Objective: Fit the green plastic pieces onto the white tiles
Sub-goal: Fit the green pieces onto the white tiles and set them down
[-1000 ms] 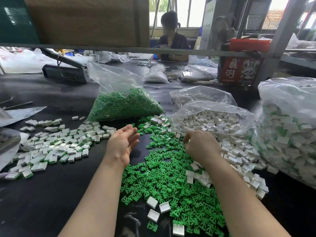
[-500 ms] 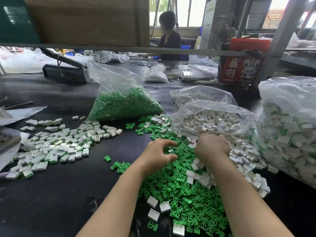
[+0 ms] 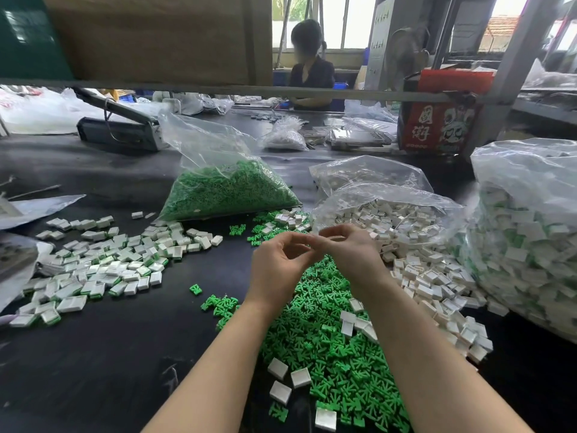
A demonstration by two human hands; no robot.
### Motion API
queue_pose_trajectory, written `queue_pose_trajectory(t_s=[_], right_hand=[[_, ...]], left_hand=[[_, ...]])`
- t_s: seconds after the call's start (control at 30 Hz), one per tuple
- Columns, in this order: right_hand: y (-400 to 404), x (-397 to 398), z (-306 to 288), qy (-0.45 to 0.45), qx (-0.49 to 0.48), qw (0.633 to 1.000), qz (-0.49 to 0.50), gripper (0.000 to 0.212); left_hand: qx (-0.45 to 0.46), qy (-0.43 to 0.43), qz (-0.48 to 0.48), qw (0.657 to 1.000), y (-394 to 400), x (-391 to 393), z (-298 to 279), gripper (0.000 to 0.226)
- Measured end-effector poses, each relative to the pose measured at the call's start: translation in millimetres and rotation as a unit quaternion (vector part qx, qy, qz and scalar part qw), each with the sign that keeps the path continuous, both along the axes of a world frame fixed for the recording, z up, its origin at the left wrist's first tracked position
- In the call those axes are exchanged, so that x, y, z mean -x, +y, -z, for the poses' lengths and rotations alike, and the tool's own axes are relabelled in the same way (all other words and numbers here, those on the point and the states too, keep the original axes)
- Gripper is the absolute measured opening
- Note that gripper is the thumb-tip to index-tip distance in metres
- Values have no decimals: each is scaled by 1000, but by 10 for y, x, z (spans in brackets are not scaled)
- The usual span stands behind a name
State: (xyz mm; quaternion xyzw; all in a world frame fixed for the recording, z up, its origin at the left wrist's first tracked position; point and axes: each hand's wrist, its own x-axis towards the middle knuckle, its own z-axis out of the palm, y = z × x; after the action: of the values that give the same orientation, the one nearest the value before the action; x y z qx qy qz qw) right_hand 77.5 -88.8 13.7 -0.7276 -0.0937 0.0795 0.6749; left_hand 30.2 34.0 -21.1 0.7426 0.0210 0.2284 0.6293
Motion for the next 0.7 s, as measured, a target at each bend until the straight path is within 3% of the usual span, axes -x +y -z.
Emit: queue_pose_trajectory(t_s=[0.1,0.17,0.23,0.3,0.37,0.53,0.7], right_hand=[[-11,-28,-12,7,-18,1000,-17,24],[-66,-66,17,-4,20,999,-37,17],[-131,-108,74,-65,179,981,-48,15],[-187,-140,123,-126,366,919,-81,17],[-199,-150,135,-151,463,867,-107,23],[-147,-172,182,-215,497,837,-76,6],[-132,-201,240,-228,514,823,-77,15]], left_hand=[[6,-18,-33,999,48,5,-1,12],[16,-22,-48,998,70,1,-3,11],[54,-33,-47,997,75,0,-12,12],[84,-44,-33,995,79,4,-28,13],[117,-56,-19,991,94,7,-41,15],[161,-75,-9,984,115,13,-65,19],[182,-78,-2,980,133,13,-65,19]])
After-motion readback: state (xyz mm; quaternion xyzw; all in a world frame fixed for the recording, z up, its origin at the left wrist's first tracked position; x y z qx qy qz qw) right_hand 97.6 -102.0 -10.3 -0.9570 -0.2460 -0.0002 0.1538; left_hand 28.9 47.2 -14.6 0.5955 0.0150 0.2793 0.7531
